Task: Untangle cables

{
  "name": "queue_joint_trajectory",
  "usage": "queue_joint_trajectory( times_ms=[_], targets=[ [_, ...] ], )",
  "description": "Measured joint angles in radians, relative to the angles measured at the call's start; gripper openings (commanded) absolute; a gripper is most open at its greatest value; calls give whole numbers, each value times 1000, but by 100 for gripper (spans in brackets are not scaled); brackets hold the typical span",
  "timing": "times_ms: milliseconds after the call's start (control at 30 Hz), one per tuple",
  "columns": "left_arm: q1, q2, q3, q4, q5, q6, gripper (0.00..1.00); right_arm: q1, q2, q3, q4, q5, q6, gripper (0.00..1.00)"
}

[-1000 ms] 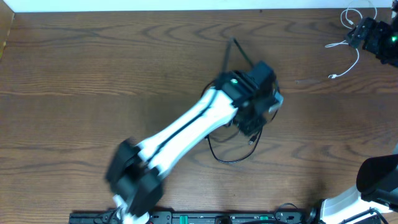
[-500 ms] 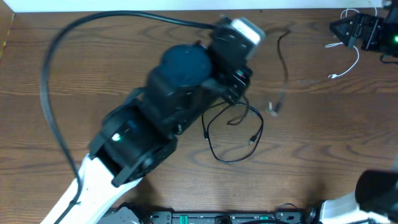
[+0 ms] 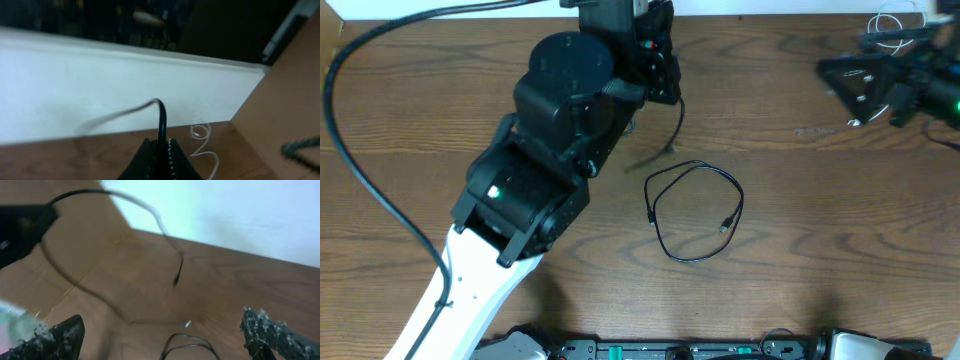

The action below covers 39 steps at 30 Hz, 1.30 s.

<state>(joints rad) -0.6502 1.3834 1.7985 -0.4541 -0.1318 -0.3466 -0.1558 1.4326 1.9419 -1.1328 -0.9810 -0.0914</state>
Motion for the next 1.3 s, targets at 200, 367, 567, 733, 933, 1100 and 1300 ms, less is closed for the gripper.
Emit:
queue_joint_trajectory(
  times_ms=[200,367,567,733,933,1100,1300],
  targets=[
    [2,5,-5,-14,22,-232,7,167,54,-1,-3,-7,-80,99],
    [2,5,-5,-14,63,-358,7,280,109,-2,38,-8,-118,99],
    [2,5,-5,-14,82,-417,7,378,164,-4,129,-10,-131,97],
    [2,5,-5,-14,82,-430,7,428,177,-6,193,-17,-137,81],
    [2,5,-5,-16,85,-440,7,482,177,-6,223,-23,-142,11],
    [3,5,-5,-15,82,-448,17,511,177,-6,254,-13,-138,1],
    [6,5,-5,-43,81,-463,48,459,177,-6,346,97,6,1]
  ],
)
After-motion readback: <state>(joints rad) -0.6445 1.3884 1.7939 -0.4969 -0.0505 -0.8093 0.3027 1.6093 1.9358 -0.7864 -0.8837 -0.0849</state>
